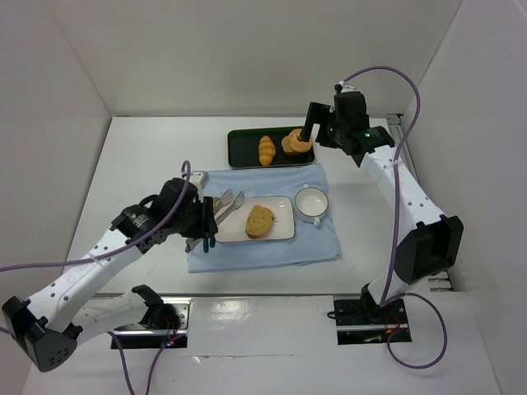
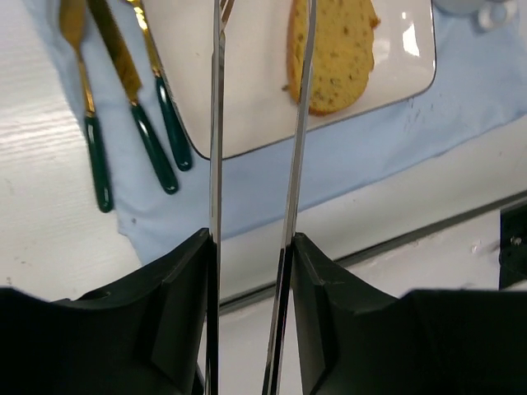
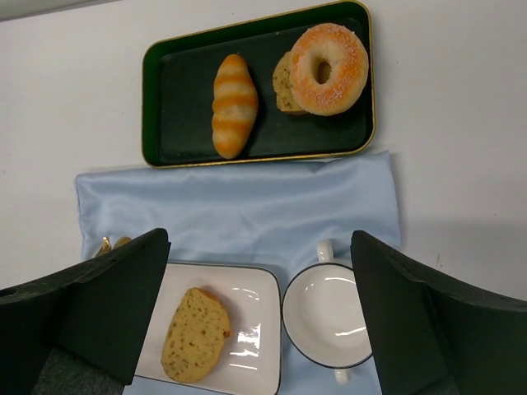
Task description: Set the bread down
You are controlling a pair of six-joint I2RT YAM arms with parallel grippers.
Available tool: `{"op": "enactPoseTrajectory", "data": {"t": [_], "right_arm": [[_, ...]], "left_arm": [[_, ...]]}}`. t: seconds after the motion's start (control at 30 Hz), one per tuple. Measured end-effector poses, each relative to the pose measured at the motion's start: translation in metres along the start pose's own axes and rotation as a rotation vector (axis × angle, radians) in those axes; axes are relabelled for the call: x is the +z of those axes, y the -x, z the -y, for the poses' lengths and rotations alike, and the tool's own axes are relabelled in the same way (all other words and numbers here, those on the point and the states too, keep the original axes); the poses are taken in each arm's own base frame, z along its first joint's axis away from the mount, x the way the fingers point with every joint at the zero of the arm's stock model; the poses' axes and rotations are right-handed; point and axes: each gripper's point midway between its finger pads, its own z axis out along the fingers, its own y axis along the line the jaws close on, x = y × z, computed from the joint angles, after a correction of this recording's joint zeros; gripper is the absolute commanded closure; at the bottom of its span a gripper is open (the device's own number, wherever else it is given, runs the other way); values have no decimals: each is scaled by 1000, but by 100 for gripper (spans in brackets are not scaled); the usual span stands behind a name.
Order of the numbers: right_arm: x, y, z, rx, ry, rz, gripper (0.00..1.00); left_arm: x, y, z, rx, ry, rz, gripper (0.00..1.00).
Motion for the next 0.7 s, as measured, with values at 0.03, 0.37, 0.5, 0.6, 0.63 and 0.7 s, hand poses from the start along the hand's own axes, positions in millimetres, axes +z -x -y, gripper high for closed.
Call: {"op": "enactPoseTrajectory", "data": {"t": [0.03,0.37,0.5,0.6,0.63,0.7], "right_arm": [[0,0,0,0,0,0,2],[4,-20,6,-1,-4,-41,2],[-2,-24,7,-1,1,-46,2],[-7,-25,6,-1,9,-43,2],[-8,-26,6,-1,10,-43,2],[-10,-27,6,-1,13,-44,2]], "left_arm": [[-4,6,-4,-8,16,35,47],[-4,48,-62,-137,233,235,48],[10,59,-90,-178,306,248,48],[18,70,-108,-204,347,259,48],[20,73,-114,-212,358,264,48],[24,78,-125,-223,375,269,48]]}}
